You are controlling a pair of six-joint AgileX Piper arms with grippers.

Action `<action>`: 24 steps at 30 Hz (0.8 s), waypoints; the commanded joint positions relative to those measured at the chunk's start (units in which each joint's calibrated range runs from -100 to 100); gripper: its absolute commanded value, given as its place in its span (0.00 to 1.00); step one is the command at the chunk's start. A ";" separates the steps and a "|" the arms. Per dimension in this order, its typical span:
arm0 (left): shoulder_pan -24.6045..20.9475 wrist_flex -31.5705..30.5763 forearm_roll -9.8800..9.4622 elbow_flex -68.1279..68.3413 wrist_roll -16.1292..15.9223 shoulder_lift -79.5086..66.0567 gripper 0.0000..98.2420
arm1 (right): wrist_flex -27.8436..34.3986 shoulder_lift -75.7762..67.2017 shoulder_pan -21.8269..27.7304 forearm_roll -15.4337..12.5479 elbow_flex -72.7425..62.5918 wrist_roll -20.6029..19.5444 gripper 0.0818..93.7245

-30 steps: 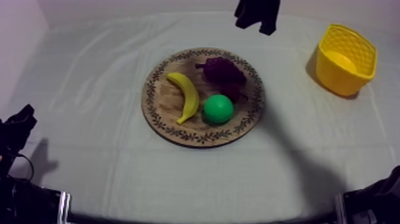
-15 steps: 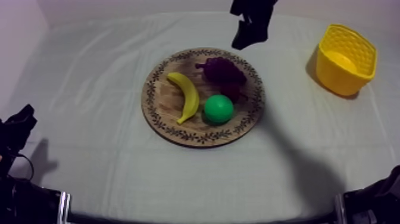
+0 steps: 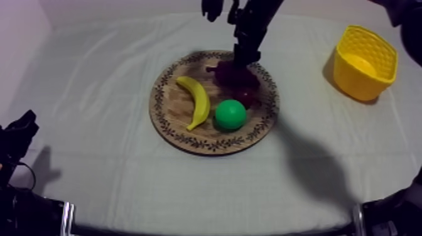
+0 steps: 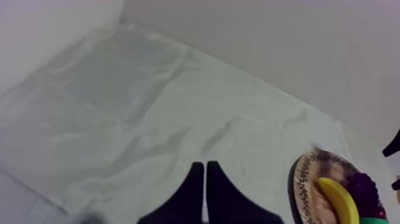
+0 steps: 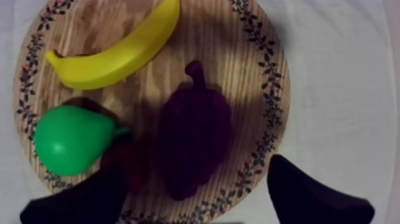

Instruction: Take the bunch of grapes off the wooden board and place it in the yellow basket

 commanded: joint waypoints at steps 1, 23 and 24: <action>-0.01 0.01 -0.02 0.00 0.01 0.03 0.00 | 0.09 3.27 0.06 0.25 -1.10 -0.15 0.85; -0.01 0.01 -0.02 0.00 0.01 0.03 0.00 | -4.24 15.53 -0.23 1.47 -5.35 -0.89 0.66; -0.01 0.01 -0.02 0.00 0.01 0.03 0.00 | -4.20 15.62 -0.15 1.37 -5.33 -0.71 0.62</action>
